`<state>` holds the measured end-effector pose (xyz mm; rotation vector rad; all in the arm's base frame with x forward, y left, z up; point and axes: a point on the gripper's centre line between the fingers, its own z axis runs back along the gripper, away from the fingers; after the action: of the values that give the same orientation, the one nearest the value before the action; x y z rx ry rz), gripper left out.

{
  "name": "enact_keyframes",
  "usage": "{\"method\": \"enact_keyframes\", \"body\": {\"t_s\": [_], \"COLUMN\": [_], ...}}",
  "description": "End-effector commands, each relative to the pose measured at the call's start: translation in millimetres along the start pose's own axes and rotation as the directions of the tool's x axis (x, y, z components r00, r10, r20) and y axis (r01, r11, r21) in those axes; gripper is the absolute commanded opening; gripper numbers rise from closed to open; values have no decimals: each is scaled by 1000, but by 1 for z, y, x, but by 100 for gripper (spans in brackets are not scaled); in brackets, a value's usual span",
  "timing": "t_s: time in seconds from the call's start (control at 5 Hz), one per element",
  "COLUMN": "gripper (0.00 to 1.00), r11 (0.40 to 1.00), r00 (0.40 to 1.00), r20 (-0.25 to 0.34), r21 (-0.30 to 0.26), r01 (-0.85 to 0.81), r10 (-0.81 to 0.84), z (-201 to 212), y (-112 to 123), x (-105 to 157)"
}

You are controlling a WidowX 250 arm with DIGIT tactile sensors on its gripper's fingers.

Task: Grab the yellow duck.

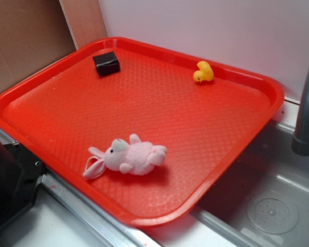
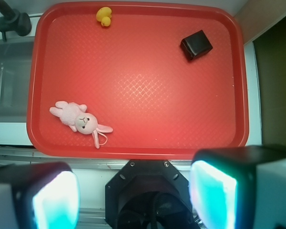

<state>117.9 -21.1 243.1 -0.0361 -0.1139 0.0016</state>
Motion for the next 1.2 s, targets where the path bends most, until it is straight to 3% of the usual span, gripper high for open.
{"method": "enact_keyframes", "body": {"t_s": [0.0, 0.2, 0.4, 1.0], "gripper": [100, 100, 100, 100], "r11": [1000, 996, 989, 955], "r00": [1000, 991, 972, 908], "r20": [0, 106, 181, 303], "r21": [0, -48, -51, -145], "r01": [0, -75, -141, -257], "r10": [0, 80, 148, 290], "z": [0, -4, -16, -97], "y": [0, 0, 1, -15], "x": [0, 11, 34, 109]}}
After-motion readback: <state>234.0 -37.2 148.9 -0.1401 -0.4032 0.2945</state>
